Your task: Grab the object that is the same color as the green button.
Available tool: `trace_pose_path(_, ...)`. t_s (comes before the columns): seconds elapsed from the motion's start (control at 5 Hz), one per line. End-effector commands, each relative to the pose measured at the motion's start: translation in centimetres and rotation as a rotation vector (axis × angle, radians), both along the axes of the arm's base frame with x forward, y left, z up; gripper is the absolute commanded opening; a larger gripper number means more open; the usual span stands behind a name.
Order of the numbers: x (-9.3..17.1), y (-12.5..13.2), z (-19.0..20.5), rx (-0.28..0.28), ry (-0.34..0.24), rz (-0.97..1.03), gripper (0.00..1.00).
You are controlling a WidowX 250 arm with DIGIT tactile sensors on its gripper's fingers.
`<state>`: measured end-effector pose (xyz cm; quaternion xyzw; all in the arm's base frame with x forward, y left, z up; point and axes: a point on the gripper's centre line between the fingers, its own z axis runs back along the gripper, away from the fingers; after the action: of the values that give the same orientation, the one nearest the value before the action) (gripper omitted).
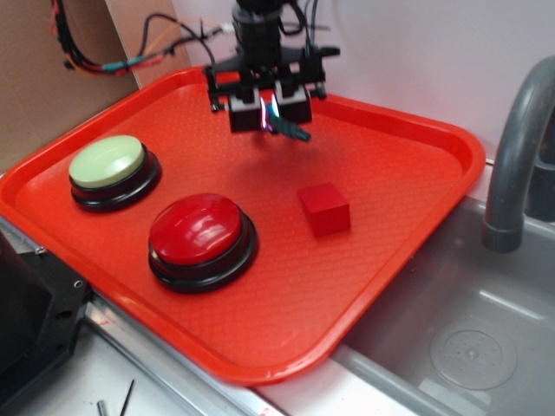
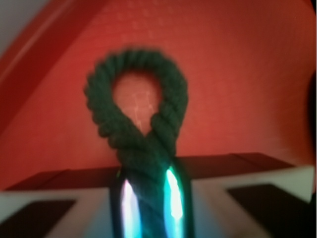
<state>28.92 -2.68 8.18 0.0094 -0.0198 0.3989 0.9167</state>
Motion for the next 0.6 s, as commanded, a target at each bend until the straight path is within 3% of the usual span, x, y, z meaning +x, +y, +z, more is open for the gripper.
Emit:
trace_pose_path(0.0, -1.6, 0.7, 10.6, -0.088, -0.050, -0.489, 0.00)
trace_pose_path(0.2, -3.2, 1.1, 14.3, -0.158, -0.085, -0.660, 0.00)
trace_pose_path(0.4, -4.5, 1.9, 17.3, -0.193, -0.127, -0.689, 0.00)
